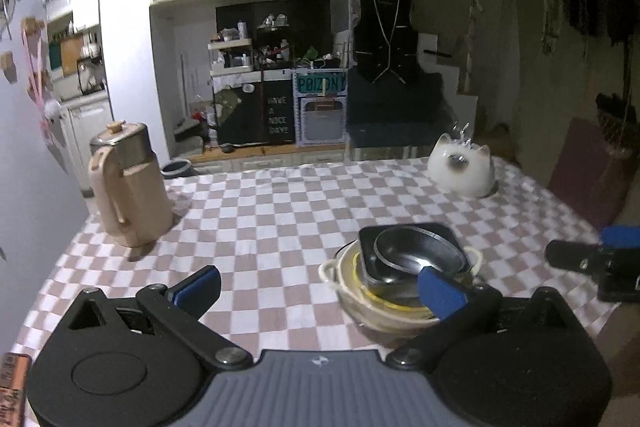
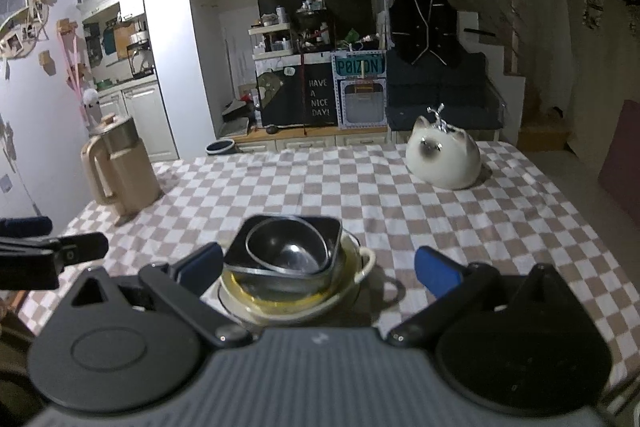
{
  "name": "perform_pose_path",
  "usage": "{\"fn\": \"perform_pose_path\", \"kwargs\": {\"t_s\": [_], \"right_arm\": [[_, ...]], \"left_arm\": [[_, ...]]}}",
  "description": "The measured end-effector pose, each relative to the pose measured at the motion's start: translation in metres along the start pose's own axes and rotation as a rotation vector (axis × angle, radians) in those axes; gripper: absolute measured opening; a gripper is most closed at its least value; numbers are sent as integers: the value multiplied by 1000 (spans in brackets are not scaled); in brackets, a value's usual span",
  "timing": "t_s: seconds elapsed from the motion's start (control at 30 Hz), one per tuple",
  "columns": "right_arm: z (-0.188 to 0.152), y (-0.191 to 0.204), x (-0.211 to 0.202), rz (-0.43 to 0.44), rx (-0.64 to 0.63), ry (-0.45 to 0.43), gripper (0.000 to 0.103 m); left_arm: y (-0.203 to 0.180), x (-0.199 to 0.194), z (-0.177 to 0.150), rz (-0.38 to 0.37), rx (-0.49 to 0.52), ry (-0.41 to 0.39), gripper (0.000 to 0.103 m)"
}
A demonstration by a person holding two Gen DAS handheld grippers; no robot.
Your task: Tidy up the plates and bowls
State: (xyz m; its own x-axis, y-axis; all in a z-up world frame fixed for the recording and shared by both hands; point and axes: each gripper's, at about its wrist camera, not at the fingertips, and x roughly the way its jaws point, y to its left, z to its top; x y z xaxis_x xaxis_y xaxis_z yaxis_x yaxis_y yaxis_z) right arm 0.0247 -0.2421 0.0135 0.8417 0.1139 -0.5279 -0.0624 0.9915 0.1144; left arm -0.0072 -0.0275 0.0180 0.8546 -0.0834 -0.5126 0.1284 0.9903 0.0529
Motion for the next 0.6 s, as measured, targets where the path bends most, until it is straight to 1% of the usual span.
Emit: {"fn": "perform_pose_path", "kwargs": {"t_s": [0.07, 0.2, 0.3, 0.43, 0.6], "right_arm": [[-3, -1, 0, -8, 3, 0, 103], [-10, -5, -8, -34, 19, -16, 103], [-18, -7, -8, -44, 15, -5, 103], [-28, -1, -10, -47, -22, 13, 103], [-32, 6, -14, -30, -70, 6, 103]], "left_arm": [[-4, -2, -5, 10, 19, -8, 103], [-5, -4, -13, -5, 8, -9, 103], [-6, -5, -20, 1, 11, -8, 103], [-10, -5, -31, 11, 28, 4, 103], [-7, -2, -41, 0, 14, 40, 103]]}}
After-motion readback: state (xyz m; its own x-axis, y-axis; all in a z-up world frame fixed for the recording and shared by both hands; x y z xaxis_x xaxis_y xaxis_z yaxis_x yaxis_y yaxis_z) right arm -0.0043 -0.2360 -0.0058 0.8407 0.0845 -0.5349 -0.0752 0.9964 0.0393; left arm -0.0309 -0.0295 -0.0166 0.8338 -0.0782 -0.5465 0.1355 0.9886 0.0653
